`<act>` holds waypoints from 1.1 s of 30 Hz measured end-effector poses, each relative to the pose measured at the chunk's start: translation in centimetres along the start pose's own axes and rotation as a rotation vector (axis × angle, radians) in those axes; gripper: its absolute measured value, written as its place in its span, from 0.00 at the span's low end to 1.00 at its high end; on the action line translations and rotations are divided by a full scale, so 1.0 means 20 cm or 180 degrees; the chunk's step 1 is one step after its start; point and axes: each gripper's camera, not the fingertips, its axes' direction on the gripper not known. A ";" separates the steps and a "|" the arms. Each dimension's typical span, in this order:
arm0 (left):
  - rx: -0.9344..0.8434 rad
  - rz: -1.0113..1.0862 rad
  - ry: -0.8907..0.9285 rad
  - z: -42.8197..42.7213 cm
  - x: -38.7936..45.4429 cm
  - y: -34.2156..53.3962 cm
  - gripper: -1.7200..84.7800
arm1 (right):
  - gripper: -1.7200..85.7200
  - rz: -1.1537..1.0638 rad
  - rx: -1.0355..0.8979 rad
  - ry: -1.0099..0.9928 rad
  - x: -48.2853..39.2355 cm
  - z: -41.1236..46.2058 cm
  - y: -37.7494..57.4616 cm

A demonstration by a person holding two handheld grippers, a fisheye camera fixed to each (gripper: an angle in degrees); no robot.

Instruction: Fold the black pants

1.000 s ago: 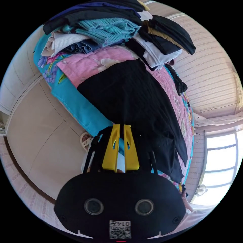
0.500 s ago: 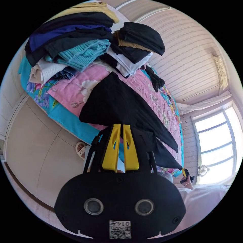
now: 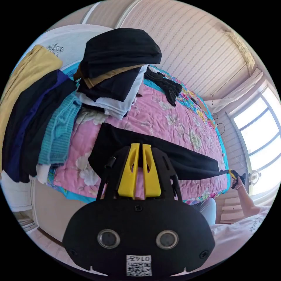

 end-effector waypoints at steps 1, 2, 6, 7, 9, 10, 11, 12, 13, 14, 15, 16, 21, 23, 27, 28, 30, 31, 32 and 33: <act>-0.0032 0.0038 -0.0106 0.06 0.03 -0.10 0.04 | 0.02 0.0071 -0.0058 0.0010 -0.04 0.05 -0.10; -0.0062 0.0046 -0.0188 0.12 0.05 -0.18 0.05 | 0.02 0.0126 -0.0067 0.0019 -0.09 0.09 -0.18; -0.0225 -0.0293 -0.0304 0.27 0.01 -0.26 0.08 | 0.02 0.0237 0.0229 0.0019 -0.17 0.15 -0.27; -0.0146 -0.0346 -0.0281 0.27 -0.01 -0.24 0.09 | 0.02 0.0186 0.0239 -0.0011 -0.17 0.17 -0.26; 0.0050 -0.0355 -0.0185 0.24 -0.06 -0.18 0.09 | 0.03 0.0085 0.0205 -0.0003 -0.15 0.18 -0.23; 0.0133 -0.0413 -0.0120 0.21 -0.10 -0.14 0.09 | 0.03 0.0023 0.0163 0.0031 -0.12 0.19 -0.19; 0.0150 -0.0475 -0.0049 0.18 -0.14 -0.09 0.09 | 0.04 0.0010 0.0117 0.0066 -0.09 0.20 -0.14; 0.0175 -0.0505 -0.0020 0.17 -0.16 -0.06 0.09 | 0.04 0.0020 0.0096 0.0073 -0.06 0.20 -0.11; 0.0225 -0.0556 0.0029 0.15 -0.21 0.00 0.09 | 0.04 0.0075 0.0100 0.0070 -0.01 0.21 -0.06; 0.0217 -0.0635 0.0009 0.14 -0.25 0.06 0.09 | 0.05 0.0180 0.0112 0.0042 0.04 0.21 0.00; 0.0198 -0.0685 -0.0019 0.14 -0.27 0.09 0.09 | 0.06 0.0243 0.0119 0.0022 0.07 0.22 0.03; 0.0151 -0.0773 -0.0049 0.16 -0.32 0.14 0.10 | 0.06 0.0383 0.0145 -0.0029 0.12 0.23 0.08; 0.0085 -0.1479 0.0227 0.31 -0.48 0.29 0.16 | 0.11 0.0938 0.0502 -0.0279 0.21 0.28 0.15; 0.0268 -0.1829 0.0532 0.37 -0.53 0.32 0.19 | 0.12 0.1103 0.0737 -0.0497 0.19 0.30 0.11; 0.0486 -0.2096 0.0838 0.42 -0.58 0.27 0.21 | 0.12 0.1105 0.0810 -0.0596 0.09 0.36 -0.04; 0.0508 -0.2136 0.0895 0.44 -0.59 0.24 0.21 | 0.12 0.1100 0.0794 -0.0581 0.06 0.38 -0.09; 0.0526 -0.2213 0.0998 0.47 -0.60 0.21 0.19 | 0.10 0.1082 0.0819 -0.0645 0.01 0.40 -0.14; 0.0545 -0.2239 0.1081 0.49 -0.61 0.19 0.16 | 0.08 0.1081 0.0814 -0.0732 -0.01 0.41 -0.17; 0.0571 -0.2259 0.1184 0.50 -0.61 0.18 0.13 | 0.05 0.1086 0.0772 -0.0835 -0.03 0.41 -0.20; 0.0585 -0.2270 0.1231 0.51 -0.61 0.17 0.11 | 0.04 0.1072 0.0744 -0.0901 -0.03 0.41 -0.21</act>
